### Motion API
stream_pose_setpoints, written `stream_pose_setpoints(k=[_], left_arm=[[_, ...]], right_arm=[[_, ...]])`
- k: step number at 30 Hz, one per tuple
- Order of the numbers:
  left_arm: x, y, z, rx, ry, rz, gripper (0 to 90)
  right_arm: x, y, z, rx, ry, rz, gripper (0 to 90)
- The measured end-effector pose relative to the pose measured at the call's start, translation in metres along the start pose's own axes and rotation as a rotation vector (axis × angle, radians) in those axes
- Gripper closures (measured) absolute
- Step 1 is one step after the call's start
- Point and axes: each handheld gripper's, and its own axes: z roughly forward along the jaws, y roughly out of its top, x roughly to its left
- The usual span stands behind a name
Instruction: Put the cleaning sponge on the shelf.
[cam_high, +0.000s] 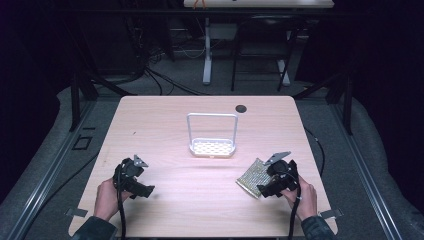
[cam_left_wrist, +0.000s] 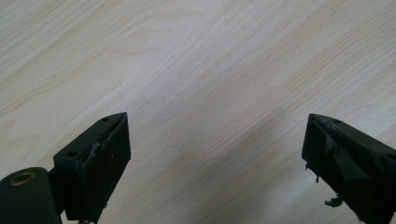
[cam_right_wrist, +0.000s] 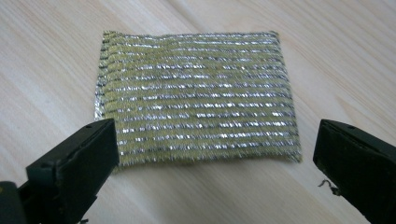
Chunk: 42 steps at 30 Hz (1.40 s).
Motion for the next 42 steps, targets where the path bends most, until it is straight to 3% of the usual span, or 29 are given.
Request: stream_pose_setpoints(k=[7,9,11,18,22,42], left_arm=[[-0.002,0.0,-0.001,0.002,0.002,0.009,6.8],[-0.002,0.0,-0.001,0.0,0.0,0.006,6.8],[-0.001,0.0,-0.001,0.0,-0.004,0.004,6.7],[-0.002,0.0,-0.001,0.002,-0.006,0.01,6.6],[-0.002,0.0,-0.001,0.003,-0.005,0.012,6.6],[-0.004,0.0,-0.001,0.011,0.002,0.017,7.1]], right_arm=[[0.004,0.015,0.018,0.057,0.011,-0.041,0.0],[0.003,0.022,0.026,0.098,0.034,-0.059,0.0],[0.0,0.026,0.027,0.118,0.064,-0.055,0.0],[-0.009,0.032,0.023,0.159,0.082,-0.053,0.0],[-0.009,0.032,0.035,0.251,0.117,-0.062,0.0],[-0.007,0.025,0.036,0.224,0.11,-0.055,5.3]])
